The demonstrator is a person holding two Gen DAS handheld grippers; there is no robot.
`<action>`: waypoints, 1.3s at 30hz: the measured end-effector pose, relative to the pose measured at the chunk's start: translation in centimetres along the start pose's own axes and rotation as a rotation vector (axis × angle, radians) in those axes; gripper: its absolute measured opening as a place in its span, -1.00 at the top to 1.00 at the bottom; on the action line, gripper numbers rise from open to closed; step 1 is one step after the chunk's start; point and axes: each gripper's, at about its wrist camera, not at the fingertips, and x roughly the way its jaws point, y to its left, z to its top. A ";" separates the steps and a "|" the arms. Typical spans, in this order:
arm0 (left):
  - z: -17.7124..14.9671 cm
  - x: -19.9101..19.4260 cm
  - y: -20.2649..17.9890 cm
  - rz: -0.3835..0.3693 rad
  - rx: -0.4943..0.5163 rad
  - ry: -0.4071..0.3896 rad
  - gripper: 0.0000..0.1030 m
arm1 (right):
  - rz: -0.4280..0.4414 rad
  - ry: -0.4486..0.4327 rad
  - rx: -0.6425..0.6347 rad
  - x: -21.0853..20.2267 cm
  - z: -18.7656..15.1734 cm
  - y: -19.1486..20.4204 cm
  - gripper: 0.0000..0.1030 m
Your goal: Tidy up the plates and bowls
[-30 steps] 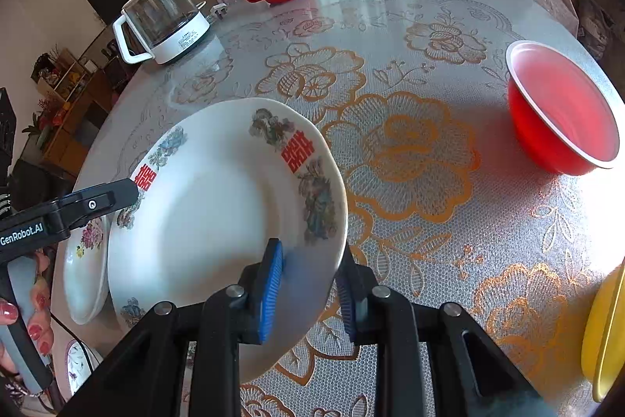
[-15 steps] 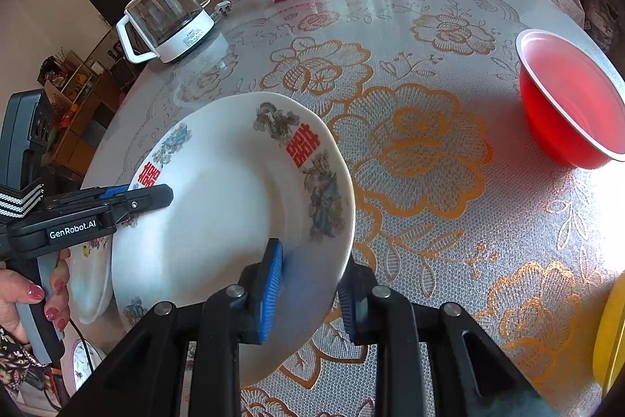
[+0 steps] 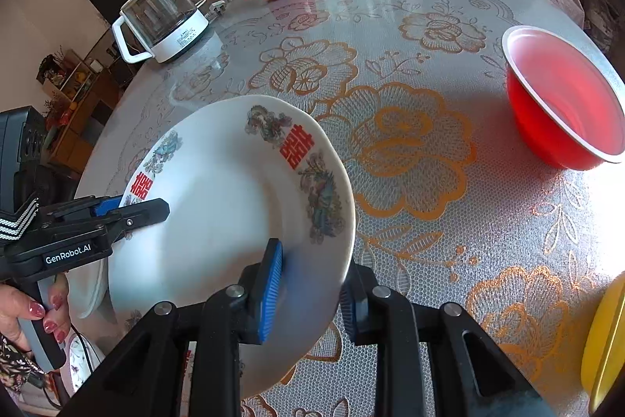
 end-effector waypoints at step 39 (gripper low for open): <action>-6.4 -2.4 -3.4 -0.120 -0.037 -0.007 0.36 | -0.001 -0.015 0.063 -4.8 -3.9 -1.8 0.56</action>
